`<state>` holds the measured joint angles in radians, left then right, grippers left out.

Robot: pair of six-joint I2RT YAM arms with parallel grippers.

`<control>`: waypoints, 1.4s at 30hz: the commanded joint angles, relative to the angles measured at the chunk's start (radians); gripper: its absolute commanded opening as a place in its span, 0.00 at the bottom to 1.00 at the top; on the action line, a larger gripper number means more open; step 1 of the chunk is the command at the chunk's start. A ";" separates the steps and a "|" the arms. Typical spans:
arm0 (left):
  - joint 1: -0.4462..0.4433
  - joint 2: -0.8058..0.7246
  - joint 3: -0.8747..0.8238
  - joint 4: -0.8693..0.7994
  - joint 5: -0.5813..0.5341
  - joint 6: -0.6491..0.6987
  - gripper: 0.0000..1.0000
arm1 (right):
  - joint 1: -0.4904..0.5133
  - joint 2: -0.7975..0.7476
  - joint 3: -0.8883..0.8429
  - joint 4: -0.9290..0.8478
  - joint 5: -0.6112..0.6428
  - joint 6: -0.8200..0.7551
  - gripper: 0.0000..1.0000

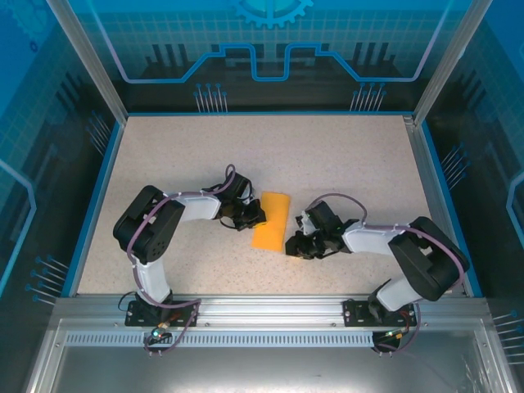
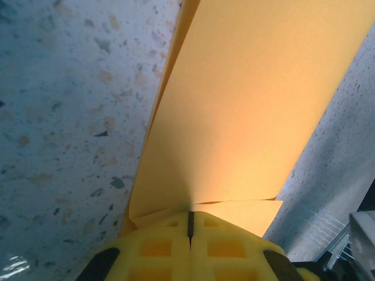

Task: Fold a paper plane with a square sheet of paper (pick it up from the middle)
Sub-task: Turn over the paper at the center of the table.

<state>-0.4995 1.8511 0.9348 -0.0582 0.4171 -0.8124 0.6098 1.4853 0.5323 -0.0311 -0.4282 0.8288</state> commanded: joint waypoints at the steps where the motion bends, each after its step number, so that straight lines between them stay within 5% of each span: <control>1: 0.011 0.024 -0.027 -0.033 -0.034 -0.007 0.05 | -0.041 -0.053 0.010 -0.053 0.013 -0.003 0.28; 9: 0.011 -0.014 -0.018 -0.009 0.003 -0.021 0.09 | -0.068 0.036 0.132 -0.006 0.045 0.046 0.40; 42: 0.011 -0.011 0.015 -0.046 0.003 -0.003 0.11 | -0.070 0.258 0.212 0.151 0.002 0.145 0.36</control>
<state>-0.4965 1.8507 0.9340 -0.0555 0.4271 -0.8204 0.5377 1.6939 0.7296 0.0311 -0.4343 0.9699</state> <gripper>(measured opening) 0.114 0.356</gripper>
